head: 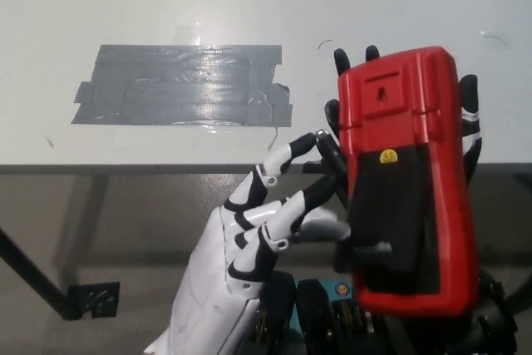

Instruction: The robot first picks the multimeter with right hand and then unfolds the black stand on the back of it using left hand

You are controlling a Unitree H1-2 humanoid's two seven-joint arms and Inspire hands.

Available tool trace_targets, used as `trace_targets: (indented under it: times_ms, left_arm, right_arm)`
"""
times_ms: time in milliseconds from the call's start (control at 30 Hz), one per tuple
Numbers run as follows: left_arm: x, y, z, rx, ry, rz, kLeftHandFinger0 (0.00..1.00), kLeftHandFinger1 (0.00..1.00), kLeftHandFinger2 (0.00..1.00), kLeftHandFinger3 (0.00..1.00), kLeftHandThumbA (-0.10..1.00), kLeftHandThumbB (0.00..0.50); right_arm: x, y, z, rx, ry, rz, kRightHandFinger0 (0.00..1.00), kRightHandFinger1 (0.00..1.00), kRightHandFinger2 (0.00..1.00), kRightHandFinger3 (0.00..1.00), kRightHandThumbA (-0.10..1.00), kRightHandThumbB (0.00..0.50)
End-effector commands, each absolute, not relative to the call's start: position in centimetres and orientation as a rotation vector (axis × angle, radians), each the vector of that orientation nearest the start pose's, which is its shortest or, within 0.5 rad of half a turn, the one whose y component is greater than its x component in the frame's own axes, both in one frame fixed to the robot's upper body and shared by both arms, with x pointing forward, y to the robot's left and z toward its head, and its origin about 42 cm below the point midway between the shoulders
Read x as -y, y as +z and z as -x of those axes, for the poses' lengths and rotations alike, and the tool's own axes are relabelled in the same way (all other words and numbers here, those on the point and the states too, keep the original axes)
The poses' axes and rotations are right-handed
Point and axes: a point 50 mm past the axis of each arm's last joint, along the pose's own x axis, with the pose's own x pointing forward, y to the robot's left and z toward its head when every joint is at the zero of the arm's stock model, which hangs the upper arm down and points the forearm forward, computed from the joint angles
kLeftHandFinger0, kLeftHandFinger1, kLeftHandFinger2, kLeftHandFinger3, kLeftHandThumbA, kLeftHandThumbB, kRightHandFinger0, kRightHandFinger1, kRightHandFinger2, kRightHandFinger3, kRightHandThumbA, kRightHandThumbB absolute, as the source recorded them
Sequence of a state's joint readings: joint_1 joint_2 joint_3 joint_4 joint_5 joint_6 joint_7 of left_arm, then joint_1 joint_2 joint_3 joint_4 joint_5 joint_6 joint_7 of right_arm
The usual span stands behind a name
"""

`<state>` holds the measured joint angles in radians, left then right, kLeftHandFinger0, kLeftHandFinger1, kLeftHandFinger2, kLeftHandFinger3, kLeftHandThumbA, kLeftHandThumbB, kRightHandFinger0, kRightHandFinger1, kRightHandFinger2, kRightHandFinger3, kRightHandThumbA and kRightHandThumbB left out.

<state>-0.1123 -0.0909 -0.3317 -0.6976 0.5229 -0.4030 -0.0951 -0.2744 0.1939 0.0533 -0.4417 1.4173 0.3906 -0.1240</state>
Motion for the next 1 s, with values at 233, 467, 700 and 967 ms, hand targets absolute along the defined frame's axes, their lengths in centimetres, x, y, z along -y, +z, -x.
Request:
trace_targets:
  times_ms: [233,467,700,967]
  left_arm:
    - [-10.7,31.4,-19.4,1.28,-0.256,-0.252,0.69,0.0,0.07,1.0,0.95,0.441]
    - [-10.9,31.3,-19.2,1.283,-0.239,-0.292,0.7,0.0,0.05,1.0,0.94,0.429]
    - [-11.2,30.6,-19.4,1.263,-0.21,-0.274,0.8,0.0,0.03,1.0,0.91,0.422]
    - [-12.0,29.9,-19.5,1.227,-0.214,-0.242,0.63,0.01,0.06,1.0,0.83,0.452]
  right_arm:
    - [8.9,33.5,-29.5,0.198,0.833,-1.567,0.0,0.35,0.77,0.73,-0.1,0.152]
    - [9.1,34.2,-29.8,0.205,0.824,-1.586,0.0,0.32,0.74,0.71,-0.1,0.146]
    - [10.5,34.8,-31.4,0.27,0.741,-1.584,0.0,0.39,0.83,0.98,-0.1,0.118]
    - [12.4,35.2,-35.0,0.285,0.624,-1.598,0.0,0.47,0.76,1.0,-0.1,0.098]
